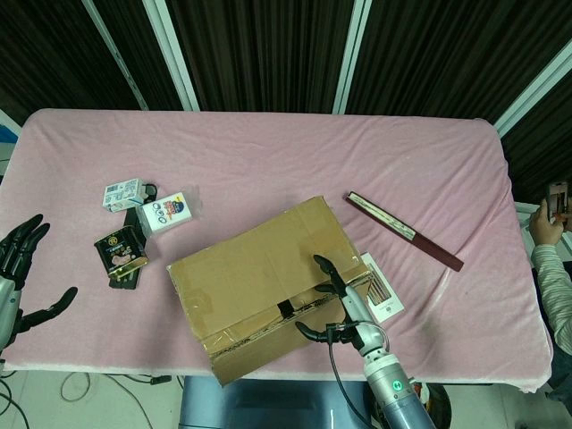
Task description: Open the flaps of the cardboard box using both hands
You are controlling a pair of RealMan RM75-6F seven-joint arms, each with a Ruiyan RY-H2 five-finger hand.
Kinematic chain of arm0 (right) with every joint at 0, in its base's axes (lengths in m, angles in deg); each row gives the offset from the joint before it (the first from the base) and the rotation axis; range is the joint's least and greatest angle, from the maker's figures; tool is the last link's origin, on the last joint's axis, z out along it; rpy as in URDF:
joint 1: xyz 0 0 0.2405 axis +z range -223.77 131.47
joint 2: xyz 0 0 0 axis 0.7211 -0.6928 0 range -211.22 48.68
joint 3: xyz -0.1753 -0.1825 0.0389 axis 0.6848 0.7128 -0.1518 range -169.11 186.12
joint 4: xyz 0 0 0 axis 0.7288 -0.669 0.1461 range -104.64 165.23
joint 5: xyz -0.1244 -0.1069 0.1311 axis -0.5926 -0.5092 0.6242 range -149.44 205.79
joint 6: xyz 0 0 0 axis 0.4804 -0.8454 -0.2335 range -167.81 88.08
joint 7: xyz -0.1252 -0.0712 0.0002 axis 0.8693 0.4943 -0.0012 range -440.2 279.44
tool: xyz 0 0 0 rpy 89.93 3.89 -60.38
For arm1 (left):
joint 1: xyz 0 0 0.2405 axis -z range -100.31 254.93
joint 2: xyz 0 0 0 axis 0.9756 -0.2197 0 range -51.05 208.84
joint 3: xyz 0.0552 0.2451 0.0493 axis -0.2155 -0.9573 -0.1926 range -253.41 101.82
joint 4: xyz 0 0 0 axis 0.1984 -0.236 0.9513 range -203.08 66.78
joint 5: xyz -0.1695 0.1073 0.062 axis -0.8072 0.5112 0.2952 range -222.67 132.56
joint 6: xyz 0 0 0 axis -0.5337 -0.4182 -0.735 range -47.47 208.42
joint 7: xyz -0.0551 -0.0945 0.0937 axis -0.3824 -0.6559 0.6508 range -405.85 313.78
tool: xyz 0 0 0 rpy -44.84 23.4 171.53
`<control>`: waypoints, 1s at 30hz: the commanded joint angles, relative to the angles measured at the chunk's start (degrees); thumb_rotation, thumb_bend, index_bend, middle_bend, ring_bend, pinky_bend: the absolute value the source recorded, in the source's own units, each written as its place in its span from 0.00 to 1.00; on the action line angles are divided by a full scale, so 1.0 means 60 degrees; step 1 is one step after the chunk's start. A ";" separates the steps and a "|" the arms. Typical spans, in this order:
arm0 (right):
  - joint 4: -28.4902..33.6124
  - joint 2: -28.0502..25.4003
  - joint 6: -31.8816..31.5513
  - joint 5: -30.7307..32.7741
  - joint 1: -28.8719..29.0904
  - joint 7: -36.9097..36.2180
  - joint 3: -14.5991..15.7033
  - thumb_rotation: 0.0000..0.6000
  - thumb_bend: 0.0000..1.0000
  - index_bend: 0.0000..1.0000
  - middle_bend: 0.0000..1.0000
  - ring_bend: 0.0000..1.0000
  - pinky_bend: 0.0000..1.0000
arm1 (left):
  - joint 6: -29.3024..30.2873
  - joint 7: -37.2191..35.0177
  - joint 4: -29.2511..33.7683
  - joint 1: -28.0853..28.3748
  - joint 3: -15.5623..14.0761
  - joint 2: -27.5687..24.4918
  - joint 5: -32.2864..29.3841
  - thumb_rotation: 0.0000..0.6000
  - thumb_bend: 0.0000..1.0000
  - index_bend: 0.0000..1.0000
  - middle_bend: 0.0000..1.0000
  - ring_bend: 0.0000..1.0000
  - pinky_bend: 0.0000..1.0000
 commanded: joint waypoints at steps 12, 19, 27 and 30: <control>0.0000 0.1209 -0.0233 0.0268 0.0310 0.0128 -0.0517 1.00 0.29 0.00 0.00 0.00 0.21 | -0.0003 -0.0100 0.0021 -0.0012 0.0065 -0.0034 -0.0010 1.00 0.21 0.00 0.01 0.04 0.15; 0.0000 0.1809 -0.0443 0.0470 0.0478 0.0239 -0.0873 1.00 0.29 0.00 0.00 0.00 0.21 | 0.0012 -0.0152 0.0045 -0.0024 0.0088 -0.0066 -0.0006 1.00 0.21 0.00 0.01 0.04 0.15; 0.0000 0.2417 -0.0765 0.0703 0.0861 0.0487 -0.1808 1.00 0.29 0.00 0.00 0.00 0.21 | 0.0040 -0.0242 0.0063 -0.0024 0.0164 -0.0086 -0.0081 1.00 0.21 0.00 0.02 0.04 0.15; 0.0000 0.2560 -0.0904 0.0907 0.0987 0.0605 -0.2122 1.00 0.29 0.00 0.00 0.00 0.21 | 0.0040 -0.0256 0.0064 -0.0021 0.0185 -0.0091 -0.0094 1.00 0.21 0.00 0.02 0.04 0.15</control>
